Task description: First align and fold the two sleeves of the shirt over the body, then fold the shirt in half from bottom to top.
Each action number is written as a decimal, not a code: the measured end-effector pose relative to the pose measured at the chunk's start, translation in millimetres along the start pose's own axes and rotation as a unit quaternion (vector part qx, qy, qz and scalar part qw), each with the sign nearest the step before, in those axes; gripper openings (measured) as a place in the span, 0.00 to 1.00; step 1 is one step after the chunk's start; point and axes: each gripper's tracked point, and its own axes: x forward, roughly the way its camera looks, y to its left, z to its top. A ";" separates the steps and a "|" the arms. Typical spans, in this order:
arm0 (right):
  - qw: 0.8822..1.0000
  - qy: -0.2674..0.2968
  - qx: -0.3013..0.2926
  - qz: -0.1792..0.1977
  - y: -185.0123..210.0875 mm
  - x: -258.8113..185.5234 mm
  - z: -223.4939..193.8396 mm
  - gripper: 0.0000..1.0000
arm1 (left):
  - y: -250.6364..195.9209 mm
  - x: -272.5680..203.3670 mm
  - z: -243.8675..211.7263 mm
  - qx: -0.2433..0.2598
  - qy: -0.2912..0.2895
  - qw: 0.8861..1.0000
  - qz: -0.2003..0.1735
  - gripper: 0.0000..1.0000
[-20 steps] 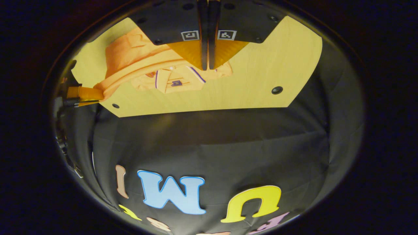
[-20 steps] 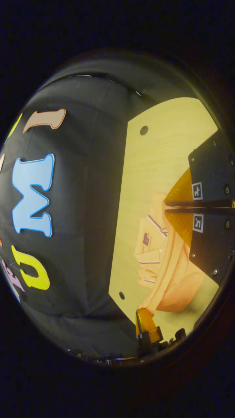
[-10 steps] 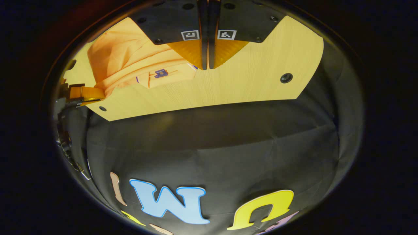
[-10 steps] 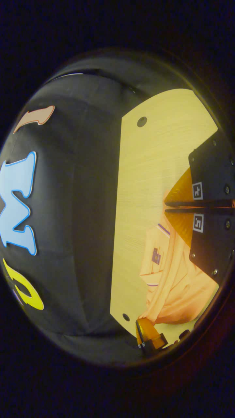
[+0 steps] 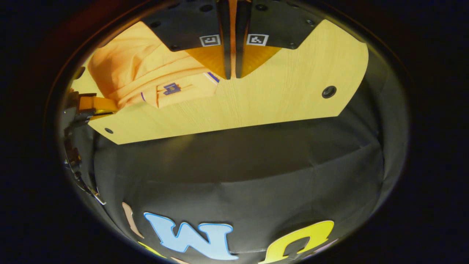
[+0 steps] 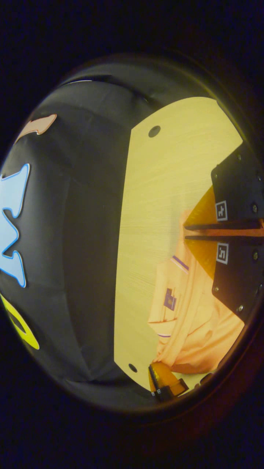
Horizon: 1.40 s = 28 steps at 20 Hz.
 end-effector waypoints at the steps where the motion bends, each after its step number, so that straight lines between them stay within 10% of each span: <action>1: 1.000 0.001 -0.006 0.005 1.7 -4.0 0.1 0.07 | -3.7 -1.6 1.2 -0.001 -0.001 1.000 -0.006 0.16; 3: 1.000 -0.005 -0.028 0.005 0.3 -10.2 0.6 0.22 | -10.5 -9.1 3.4 0.003 0.001 1.000 -0.014 0.17; 7: 0.998 -0.033 -0.044 0.016 5.3 -37.8 11.6 0.45 | -22.6 -38.9 22.6 0.012 -0.023 1.000 -0.013 0.62; 14: 0.993 -0.094 -0.061 0.034 -2.2 -107.6 27.7 0.78 | -43.6 -115.2 60.6 0.018 -0.081 0.997 0.005 0.94; 28: 0.966 -0.229 -0.101 0.058 -50.4 -291.6 11.5 0.77 | -112.0 -286.6 76.0 -0.034 -0.184 0.981 0.060 0.92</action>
